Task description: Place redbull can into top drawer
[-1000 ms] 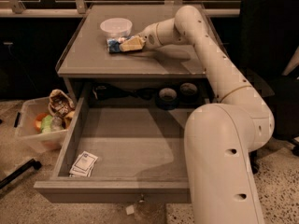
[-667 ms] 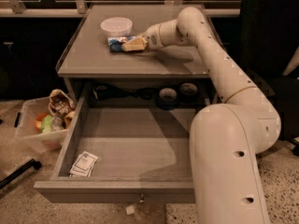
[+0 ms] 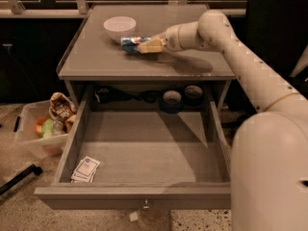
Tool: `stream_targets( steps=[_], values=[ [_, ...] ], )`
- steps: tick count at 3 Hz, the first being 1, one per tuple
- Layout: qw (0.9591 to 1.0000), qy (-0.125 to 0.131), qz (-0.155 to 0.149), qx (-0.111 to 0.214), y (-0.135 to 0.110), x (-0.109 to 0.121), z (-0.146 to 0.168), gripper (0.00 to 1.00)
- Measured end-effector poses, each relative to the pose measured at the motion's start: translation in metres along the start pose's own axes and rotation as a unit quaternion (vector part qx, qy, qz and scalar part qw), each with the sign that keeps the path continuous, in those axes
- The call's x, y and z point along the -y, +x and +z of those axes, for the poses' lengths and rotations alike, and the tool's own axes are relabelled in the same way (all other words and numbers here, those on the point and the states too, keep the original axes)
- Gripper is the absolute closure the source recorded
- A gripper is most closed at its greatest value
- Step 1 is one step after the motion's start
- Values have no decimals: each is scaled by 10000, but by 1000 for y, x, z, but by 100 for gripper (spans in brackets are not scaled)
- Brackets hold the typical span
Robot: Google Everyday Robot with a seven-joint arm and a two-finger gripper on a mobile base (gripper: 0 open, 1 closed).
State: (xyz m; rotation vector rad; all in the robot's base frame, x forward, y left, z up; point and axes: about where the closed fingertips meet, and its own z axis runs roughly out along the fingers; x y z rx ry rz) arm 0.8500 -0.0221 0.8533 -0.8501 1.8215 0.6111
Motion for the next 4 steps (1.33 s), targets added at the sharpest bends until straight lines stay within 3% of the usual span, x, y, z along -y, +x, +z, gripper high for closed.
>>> stream_targets(
  steps=[2,4],
  values=[
    [9986,337,-366,198,6,-21,-103,100],
    [9969,712,-251,198,32,-55,-204,100]
  ],
)
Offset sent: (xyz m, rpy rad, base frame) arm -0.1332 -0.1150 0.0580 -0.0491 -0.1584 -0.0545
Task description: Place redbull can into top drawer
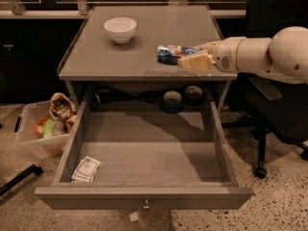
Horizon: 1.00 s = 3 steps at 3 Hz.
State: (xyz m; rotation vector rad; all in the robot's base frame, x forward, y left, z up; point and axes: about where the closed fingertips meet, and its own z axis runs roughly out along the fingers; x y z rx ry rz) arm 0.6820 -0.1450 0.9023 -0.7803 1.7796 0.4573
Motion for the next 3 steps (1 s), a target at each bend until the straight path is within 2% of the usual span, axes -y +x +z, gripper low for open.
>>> stream_targets(
  steps=[1,2,3],
  values=[
    [9990,168,211,-354,32,-14,-43,100],
    [9923,217,445,-1139,84,-31,-56,100],
    [9794,354,578,-1903,141,-41,-33,100]
  ],
)
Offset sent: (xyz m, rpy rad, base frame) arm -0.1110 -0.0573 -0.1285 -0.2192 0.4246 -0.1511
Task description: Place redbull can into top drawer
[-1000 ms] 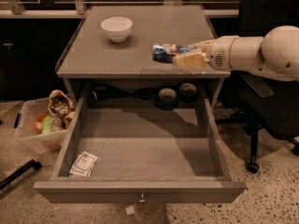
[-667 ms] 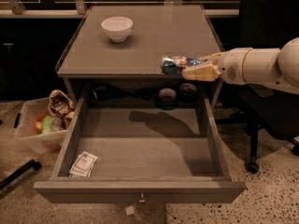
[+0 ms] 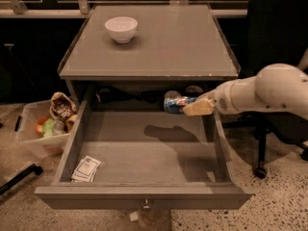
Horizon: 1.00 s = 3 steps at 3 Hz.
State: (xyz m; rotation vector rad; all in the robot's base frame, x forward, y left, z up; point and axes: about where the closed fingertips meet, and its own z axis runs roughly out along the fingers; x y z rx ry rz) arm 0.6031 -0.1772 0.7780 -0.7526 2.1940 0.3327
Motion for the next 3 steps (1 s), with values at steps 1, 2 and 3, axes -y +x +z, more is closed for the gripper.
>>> stream_targets(
  steps=[1,2,3],
  values=[
    [9989,187,-61,-419,13,-10,53,100],
    [9970,97,-95,-766,12,-24,111,100],
    [9939,-367,-33,-1044,13,-42,159,81]
  ],
)
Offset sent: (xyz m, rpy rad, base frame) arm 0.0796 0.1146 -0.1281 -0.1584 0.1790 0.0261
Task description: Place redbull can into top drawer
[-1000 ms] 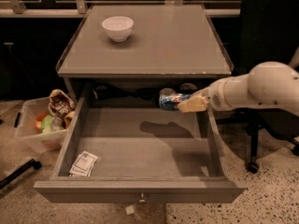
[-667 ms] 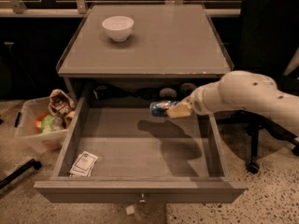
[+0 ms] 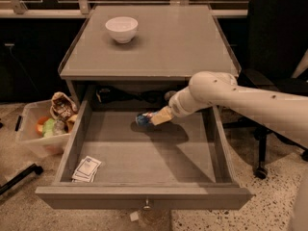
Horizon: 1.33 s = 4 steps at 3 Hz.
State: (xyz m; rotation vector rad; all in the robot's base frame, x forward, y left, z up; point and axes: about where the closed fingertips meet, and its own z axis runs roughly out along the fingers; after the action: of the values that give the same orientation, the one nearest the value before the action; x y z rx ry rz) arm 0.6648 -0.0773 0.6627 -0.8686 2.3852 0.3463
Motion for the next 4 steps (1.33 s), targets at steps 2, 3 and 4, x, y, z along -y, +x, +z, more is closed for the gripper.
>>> stream_targets(
  steps=[2,3,4],
  values=[
    [9949,-973,-124,-246,-5,-14,40,35],
    [9935,-1105,-101,-267,-3,-16,43,11],
    [9935,-1106,-100,-268,-3,-16,43,0]
  ],
)
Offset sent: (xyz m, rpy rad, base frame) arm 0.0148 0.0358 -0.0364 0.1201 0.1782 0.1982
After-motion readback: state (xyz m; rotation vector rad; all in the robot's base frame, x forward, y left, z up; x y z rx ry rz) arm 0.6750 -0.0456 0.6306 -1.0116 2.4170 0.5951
